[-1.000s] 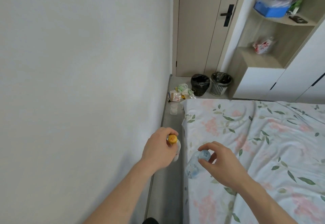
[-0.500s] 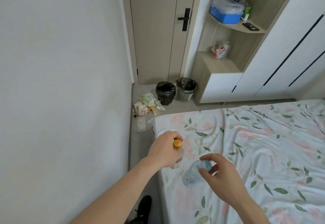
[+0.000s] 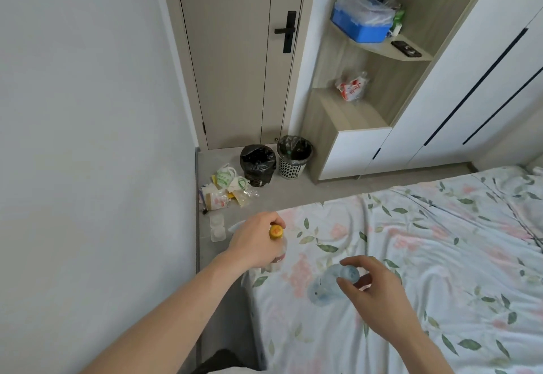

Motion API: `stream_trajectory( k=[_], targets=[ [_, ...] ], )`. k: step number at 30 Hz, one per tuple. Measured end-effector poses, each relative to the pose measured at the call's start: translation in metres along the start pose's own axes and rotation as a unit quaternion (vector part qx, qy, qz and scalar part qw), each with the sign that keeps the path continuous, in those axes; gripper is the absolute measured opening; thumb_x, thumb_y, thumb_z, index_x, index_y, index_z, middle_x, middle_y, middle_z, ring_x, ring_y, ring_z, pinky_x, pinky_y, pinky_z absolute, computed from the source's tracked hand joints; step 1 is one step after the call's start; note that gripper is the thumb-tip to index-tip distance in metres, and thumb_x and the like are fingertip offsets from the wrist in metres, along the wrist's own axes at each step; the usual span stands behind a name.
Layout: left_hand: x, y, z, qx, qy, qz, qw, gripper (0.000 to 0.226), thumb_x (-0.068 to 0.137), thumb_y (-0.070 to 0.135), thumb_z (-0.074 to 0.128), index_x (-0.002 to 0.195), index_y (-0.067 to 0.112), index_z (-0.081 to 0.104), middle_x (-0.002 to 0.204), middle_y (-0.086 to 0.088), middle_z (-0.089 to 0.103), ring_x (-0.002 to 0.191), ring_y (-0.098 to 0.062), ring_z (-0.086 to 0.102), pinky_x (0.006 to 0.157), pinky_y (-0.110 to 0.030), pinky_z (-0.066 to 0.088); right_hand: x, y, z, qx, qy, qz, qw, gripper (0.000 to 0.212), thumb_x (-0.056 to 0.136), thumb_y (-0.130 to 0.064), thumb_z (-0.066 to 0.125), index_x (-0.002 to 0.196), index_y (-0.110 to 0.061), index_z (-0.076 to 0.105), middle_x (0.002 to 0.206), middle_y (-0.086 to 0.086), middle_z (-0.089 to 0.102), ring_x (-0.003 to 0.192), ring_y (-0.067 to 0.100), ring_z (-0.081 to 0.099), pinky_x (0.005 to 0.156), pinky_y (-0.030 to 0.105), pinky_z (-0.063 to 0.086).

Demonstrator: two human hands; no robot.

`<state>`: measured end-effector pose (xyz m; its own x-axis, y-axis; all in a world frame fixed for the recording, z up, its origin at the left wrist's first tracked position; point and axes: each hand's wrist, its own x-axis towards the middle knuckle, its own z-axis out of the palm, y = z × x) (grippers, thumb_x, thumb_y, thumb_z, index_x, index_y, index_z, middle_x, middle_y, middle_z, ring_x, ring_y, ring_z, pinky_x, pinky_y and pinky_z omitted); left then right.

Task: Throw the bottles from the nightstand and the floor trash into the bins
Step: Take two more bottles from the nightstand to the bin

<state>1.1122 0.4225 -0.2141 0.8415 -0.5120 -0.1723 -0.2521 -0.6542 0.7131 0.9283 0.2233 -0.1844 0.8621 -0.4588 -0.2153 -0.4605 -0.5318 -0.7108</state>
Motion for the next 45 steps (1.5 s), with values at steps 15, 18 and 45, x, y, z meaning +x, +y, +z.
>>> stream_trajectory(
  k=[15,18,45],
  targets=[
    [0.221,-0.09,-0.088,0.028,0.01,-0.054,0.998,0.027,0.079,0.023,0.063,0.1,0.04,0.065,0.104,0.022,0.065,0.094,-0.003,0.061,0.082,-0.032,0.055,0.252,-0.082,0.092,-0.005,-0.081,-0.036,0.996,0.022,0.085,-0.028,0.075,0.101,-0.041,0.066,0.105,-0.019,0.064,0.078,0.002,0.065,0.071,0.022,0.054],
    [0.289,-0.105,-0.113,0.046,-0.02,-0.055,0.997,0.027,0.077,0.021,0.061,0.098,0.039,0.065,0.102,0.019,0.065,0.091,-0.006,0.062,0.08,-0.031,0.053,0.317,-0.108,0.114,-0.004,-0.085,-0.013,0.996,0.022,0.083,-0.027,0.075,0.099,-0.04,0.067,0.105,-0.019,0.065,0.078,0.002,0.066,0.074,0.027,0.055],
    [0.556,-0.125,-0.238,0.053,-0.028,0.014,0.998,0.026,0.083,0.021,0.068,0.103,0.037,0.065,0.109,0.017,0.061,0.097,-0.004,0.059,0.082,-0.024,0.049,0.595,-0.191,0.107,-0.018,-0.038,0.012,0.999,0.023,0.086,-0.032,0.075,0.106,-0.04,0.067,0.103,-0.022,0.063,0.078,-0.003,0.063,0.066,0.014,0.049]
  ],
)
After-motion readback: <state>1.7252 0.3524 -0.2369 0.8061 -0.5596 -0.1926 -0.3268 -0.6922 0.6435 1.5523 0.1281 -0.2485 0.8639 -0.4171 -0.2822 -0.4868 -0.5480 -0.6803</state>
